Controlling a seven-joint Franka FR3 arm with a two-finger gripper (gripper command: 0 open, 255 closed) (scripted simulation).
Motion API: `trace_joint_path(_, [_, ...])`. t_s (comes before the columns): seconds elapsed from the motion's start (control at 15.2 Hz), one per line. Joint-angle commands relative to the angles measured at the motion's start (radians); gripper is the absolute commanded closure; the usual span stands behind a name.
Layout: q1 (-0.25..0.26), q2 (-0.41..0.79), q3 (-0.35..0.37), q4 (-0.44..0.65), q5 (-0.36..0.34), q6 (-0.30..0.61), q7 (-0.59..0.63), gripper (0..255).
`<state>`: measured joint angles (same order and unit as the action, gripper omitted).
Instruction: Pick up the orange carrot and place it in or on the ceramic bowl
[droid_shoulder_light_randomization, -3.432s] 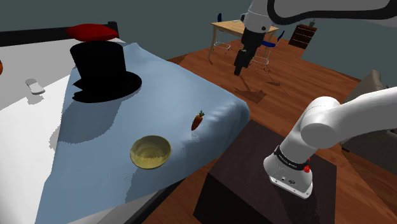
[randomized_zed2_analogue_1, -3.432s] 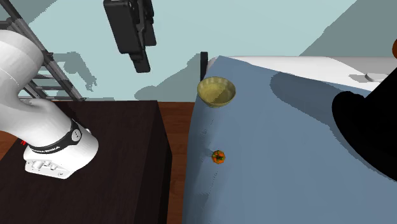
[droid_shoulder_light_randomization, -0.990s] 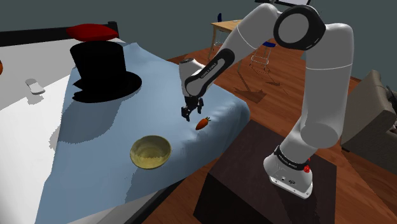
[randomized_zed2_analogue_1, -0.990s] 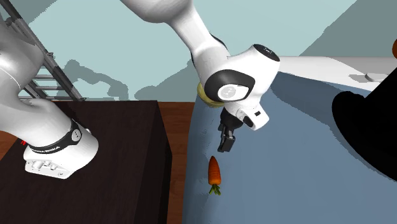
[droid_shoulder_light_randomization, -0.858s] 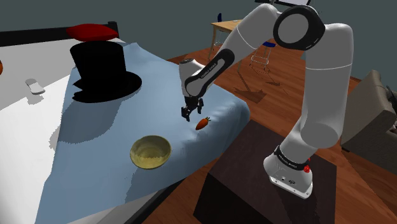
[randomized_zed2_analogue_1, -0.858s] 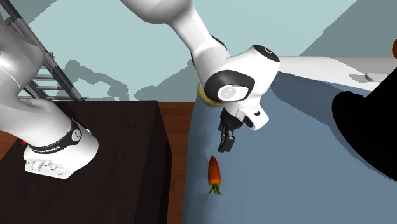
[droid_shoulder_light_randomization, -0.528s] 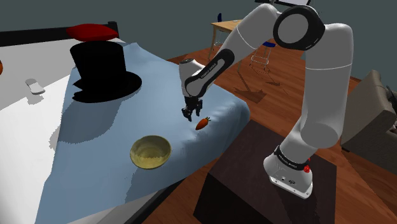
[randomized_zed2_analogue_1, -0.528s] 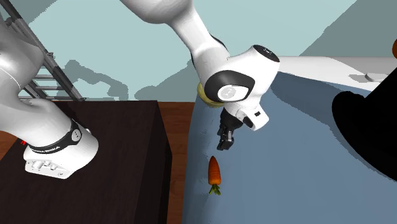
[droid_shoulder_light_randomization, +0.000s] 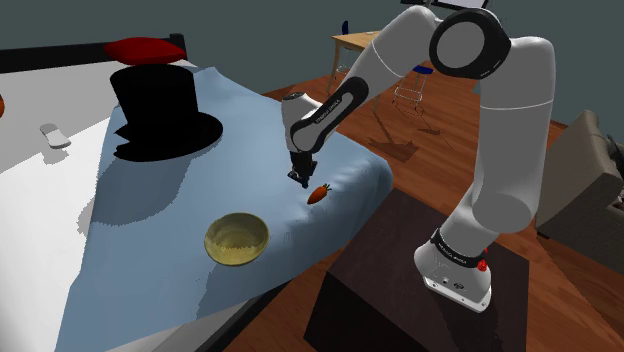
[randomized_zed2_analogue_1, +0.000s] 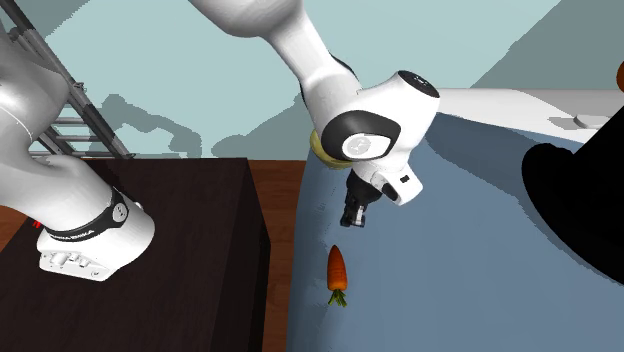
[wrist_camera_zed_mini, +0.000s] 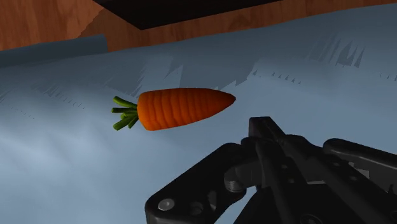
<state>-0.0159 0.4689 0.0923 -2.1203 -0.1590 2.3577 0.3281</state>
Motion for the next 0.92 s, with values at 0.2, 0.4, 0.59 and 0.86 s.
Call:
trace_joint_path(0.2, [-0.002, 0.01, -0.048, -0.036, 0.032, 0.098, 0.155, 0])
trace_joint_path(0.4, [0.008, 0.02, -0.126, -0.109, 0.081, 0.261, 0.391, 0])
trace_joint_path(0.59, [0.04, 0.035, -0.212, -0.198, 0.141, 0.439, 0.627, 0])
trace_joint_path(0.86, [0.059, 0.078, -0.248, -0.232, 0.187, 0.547, 0.732, 0])
